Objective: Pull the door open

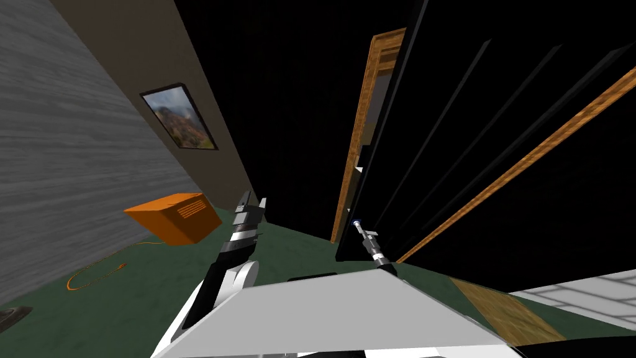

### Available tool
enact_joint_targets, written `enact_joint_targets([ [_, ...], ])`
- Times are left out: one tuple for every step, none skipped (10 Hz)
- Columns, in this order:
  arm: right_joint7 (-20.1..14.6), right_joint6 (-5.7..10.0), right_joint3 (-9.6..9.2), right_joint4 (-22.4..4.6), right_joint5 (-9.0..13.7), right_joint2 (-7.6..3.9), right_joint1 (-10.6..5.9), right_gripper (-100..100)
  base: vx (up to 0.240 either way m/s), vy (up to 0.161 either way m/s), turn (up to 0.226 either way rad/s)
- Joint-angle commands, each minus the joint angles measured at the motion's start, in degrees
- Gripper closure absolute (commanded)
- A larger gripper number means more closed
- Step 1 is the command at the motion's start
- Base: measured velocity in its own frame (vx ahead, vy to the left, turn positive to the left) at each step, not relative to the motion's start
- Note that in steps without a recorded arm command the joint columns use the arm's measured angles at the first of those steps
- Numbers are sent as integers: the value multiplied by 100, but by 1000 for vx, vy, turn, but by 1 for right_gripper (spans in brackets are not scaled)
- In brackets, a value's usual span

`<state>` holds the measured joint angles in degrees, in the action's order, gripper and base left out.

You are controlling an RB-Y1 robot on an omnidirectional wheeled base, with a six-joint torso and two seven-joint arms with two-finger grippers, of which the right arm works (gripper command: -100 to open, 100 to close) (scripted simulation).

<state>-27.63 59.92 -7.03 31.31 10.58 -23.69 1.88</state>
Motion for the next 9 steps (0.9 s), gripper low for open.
enact_joint_targets([
  [-78,169,-54,-4,-10,-67,127,100,-163,-74,141],
  [-78,169,-54,-4,-10,-67,127,100,-115,-43,51],
  [-142,290,-95,-28,-17,-128,201,100,-111,-31,102],
  [-174,351,-115,-40,-21,-159,239,100,-129,-40,125],
  [-237,467,-154,-62,-28,-218,310,100,-163,-27,166],
  [-316,616,-204,-91,-37,-293,401,100,-208,-80,197],
  [-366,710,-235,-110,-43,-341,459,100,-216,-76,191],
  [-322,628,-220,-40,-43,-291,433,100,-94,-21,37],
  [-354,768,-268,-46,-36,-328,568,100,-158,-66,222],
])
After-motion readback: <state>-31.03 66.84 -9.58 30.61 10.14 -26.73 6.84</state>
